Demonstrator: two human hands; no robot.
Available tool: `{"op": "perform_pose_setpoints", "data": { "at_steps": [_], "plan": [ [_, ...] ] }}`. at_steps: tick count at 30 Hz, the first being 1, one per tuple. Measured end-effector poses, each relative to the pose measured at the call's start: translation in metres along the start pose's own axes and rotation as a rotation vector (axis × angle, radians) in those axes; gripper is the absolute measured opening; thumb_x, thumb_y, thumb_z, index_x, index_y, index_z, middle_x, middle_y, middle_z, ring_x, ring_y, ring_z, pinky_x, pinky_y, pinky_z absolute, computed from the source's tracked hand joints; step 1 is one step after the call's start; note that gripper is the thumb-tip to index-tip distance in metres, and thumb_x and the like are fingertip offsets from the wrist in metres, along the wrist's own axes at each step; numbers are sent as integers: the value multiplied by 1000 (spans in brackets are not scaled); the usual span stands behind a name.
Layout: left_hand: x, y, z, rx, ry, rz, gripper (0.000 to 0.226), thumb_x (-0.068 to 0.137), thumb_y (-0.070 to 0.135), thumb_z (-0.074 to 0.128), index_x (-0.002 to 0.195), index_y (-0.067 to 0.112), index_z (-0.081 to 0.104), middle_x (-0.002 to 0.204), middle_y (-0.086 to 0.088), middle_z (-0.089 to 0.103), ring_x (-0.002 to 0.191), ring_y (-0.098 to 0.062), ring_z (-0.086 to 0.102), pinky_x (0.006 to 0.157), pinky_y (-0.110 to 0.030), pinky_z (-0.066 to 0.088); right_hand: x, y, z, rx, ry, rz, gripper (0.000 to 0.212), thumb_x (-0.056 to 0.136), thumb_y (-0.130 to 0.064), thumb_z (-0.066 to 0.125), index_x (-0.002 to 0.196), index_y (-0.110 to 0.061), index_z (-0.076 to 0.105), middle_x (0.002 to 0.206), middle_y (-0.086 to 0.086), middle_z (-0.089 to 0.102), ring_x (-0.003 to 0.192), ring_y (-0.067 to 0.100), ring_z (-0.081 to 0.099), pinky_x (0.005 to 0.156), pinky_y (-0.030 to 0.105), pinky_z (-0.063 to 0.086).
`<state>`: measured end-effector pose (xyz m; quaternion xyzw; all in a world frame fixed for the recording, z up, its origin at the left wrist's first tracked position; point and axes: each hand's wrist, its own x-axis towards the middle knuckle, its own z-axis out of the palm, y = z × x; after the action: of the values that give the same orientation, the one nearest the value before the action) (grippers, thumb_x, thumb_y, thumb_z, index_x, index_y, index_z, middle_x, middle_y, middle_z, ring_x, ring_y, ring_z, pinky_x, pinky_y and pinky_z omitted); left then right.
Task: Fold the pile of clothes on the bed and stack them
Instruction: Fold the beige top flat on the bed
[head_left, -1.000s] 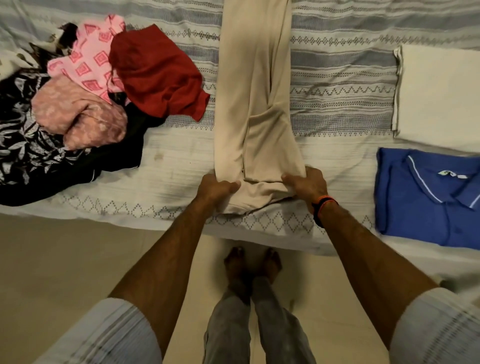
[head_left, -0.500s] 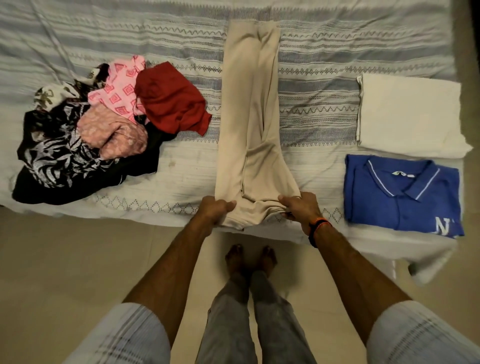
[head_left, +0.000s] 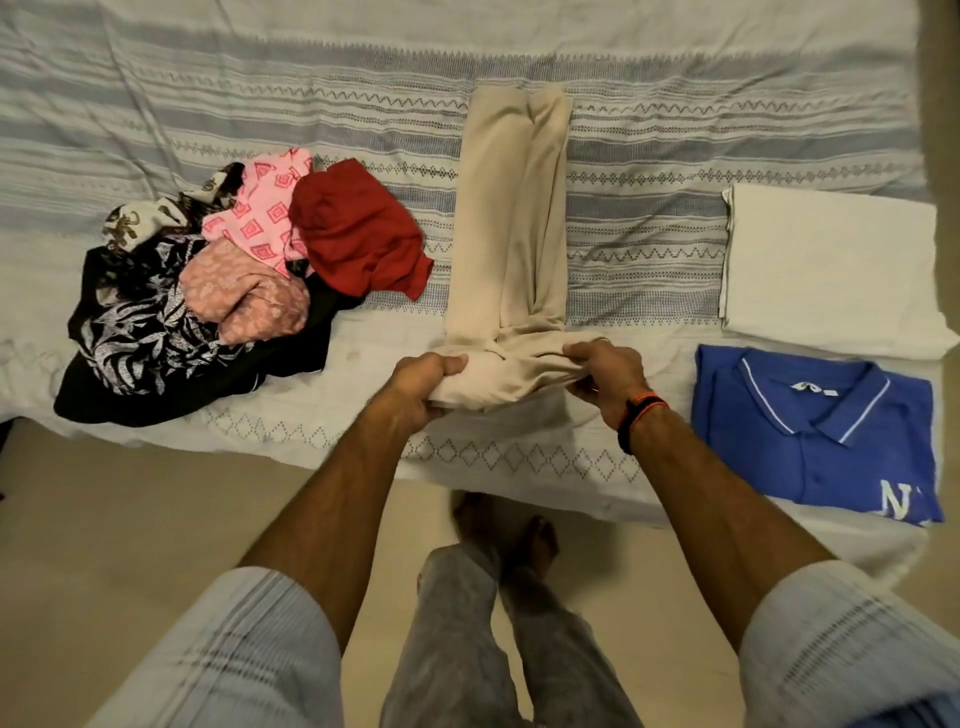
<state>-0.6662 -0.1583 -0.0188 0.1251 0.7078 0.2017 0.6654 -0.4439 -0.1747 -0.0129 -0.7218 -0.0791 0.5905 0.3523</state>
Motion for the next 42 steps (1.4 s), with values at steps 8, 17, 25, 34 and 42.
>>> {"op": "perform_pose_setpoints", "data": {
  "at_steps": [8,17,25,34,42],
  "plan": [
    [44,81,22,-118,-50,-22,26,89,15,66,115,10,63,105,-7,69,86,-22,65,60,-30,53,55,-68,35,36,17,6,8,83,-5,65,90,-3,67,86,12,68,73,22,66,53,28,53],
    [108,163,47,-413,-241,89,25,99,41,50,105,18,59,98,1,60,95,-15,58,87,-29,49,116,-128,85,157,-74,-12,21,92,-11,65,113,-7,62,104,8,67,86,20,66,68,30,56],
    [154,110,46,852,-190,519,95,72,15,86,150,8,33,154,-7,36,143,-19,34,109,-19,31,142,-82,97,-1315,-113,-422,65,80,-39,75,131,-6,51,135,18,49,124,37,46,102,40,41],
    [173,69,40,1739,-97,766,121,73,24,81,156,11,-7,162,-10,-23,151,-28,-11,123,-44,10,150,-25,89,-1800,-147,-698,104,77,-15,72,157,-13,5,160,28,-7,148,46,2,122,54,10],
    [161,81,44,1684,-110,749,87,88,-9,50,157,12,2,164,-8,-12,152,-27,-2,122,-41,18,147,-34,84,-1791,-187,-745,67,92,5,31,155,-2,7,160,30,0,149,45,5,122,52,11]
  ]
}}
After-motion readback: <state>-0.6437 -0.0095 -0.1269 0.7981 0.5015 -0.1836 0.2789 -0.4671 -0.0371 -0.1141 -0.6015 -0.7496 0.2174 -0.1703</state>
